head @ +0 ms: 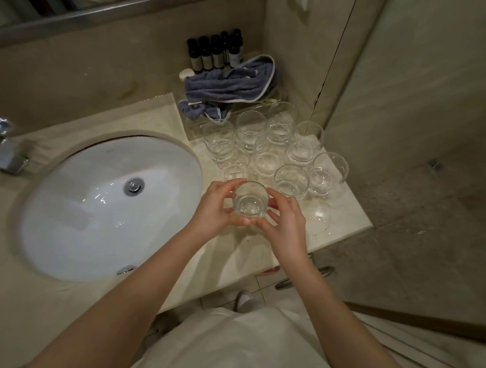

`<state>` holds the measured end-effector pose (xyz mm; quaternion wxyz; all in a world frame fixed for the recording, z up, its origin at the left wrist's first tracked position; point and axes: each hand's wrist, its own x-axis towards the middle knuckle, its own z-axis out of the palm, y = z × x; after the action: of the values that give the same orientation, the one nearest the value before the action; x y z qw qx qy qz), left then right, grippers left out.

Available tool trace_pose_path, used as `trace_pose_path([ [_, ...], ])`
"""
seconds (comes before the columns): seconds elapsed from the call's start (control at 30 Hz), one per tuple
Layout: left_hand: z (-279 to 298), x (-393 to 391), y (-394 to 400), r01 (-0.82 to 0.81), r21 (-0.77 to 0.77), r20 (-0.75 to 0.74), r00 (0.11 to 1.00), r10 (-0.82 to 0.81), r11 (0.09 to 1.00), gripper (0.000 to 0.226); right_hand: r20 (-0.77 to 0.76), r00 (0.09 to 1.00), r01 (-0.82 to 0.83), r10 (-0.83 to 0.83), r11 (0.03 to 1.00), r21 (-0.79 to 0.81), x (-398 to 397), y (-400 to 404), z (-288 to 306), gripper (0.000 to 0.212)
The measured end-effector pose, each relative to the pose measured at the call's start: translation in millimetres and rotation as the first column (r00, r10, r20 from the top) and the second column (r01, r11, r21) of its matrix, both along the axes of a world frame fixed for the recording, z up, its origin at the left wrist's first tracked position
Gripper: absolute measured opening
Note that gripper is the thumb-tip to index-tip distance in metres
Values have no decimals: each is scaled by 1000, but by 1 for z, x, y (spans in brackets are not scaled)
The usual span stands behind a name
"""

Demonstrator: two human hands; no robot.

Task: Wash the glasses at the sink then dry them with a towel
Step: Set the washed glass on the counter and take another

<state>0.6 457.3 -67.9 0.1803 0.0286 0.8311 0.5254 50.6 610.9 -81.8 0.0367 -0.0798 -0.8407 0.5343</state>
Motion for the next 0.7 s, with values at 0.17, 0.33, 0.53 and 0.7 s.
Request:
trace_pose_path([
  [0.17, 3, -3, 2, -58, -72, -42, 998, 55, 996, 82, -68, 997, 26, -20, 996, 91, -3, -2, -2, 66],
  [0.33, 9, -6, 0, -57, -106, -62, 997, 50, 993, 80, -88, 995, 65, -52, 987, 150, -4, -6, -2, 66],
  [0.53, 11, -11, 5, -18, -219, -134, 991, -12, 976, 84, -33, 999, 28, -20, 958, 284, -9, -4, 3, 65],
  [0.7, 17, -14, 7, 42, -335, -165, 981, -102, 941, 80, 55, 997, -63, 45, 917, 395, -14, 1, 9, 63],
])
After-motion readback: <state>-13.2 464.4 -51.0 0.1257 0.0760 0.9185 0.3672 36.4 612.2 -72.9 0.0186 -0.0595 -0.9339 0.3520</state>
